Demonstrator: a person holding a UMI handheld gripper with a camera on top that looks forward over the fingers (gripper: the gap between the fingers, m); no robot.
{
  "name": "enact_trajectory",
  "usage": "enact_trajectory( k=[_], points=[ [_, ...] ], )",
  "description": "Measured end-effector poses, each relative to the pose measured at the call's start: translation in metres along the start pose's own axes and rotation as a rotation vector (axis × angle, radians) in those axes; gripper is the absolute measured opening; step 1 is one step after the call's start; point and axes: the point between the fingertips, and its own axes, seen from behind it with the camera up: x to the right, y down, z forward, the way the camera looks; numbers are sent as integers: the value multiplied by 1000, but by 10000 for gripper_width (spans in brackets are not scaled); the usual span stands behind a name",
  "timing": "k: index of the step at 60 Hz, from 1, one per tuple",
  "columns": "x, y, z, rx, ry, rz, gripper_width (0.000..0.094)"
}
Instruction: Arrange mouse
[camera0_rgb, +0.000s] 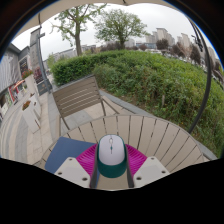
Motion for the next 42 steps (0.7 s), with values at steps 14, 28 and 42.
enact_trajectory(
  k=[14,28,42],
  points=[
    [-132,51,61,-82,10,-3,440],
    [-137,97,96,-105,155,25,498],
    [-146,78,14,-155,178,36,853]
  ],
)
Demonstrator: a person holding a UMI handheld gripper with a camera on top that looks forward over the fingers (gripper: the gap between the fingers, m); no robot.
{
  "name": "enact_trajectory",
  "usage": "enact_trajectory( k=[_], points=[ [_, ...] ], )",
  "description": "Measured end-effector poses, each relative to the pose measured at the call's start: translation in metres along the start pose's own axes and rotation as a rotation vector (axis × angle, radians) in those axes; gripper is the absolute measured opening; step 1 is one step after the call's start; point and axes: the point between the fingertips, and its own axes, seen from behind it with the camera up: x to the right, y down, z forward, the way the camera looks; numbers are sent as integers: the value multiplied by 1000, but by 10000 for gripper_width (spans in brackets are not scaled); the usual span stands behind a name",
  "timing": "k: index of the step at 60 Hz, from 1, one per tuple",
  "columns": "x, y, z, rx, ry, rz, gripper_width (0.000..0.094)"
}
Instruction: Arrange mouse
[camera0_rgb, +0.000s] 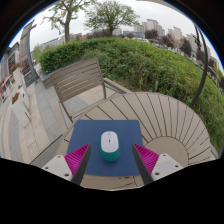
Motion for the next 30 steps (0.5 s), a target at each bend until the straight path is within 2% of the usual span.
enact_trajectory(
  k=[7,16,21,30],
  points=[
    [2,6,-101,4,-22,-37,849],
    [10,37,-214,12,-25,-73,849],
    [19,57,-252,6,-8,-75,848],
    [34,73,-276,9,24,-53,845]
  ],
)
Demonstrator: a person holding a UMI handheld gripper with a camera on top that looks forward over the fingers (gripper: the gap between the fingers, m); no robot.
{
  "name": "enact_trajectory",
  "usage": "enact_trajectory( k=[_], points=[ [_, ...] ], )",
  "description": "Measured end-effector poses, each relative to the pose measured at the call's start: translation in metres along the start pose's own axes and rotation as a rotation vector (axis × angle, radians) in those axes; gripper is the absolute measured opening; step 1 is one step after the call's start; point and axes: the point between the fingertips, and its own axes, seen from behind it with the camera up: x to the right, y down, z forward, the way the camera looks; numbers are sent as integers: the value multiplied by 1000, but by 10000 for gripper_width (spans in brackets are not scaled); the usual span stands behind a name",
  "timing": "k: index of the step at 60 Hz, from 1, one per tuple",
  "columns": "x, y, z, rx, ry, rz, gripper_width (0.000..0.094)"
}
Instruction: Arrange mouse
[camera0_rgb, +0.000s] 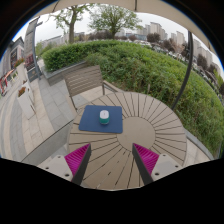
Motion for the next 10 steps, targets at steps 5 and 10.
enact_trajectory(
  k=[5,10],
  points=[
    [12,9,2,-11,34,10,846],
    [11,16,0,-23,32,37,851]
  ],
)
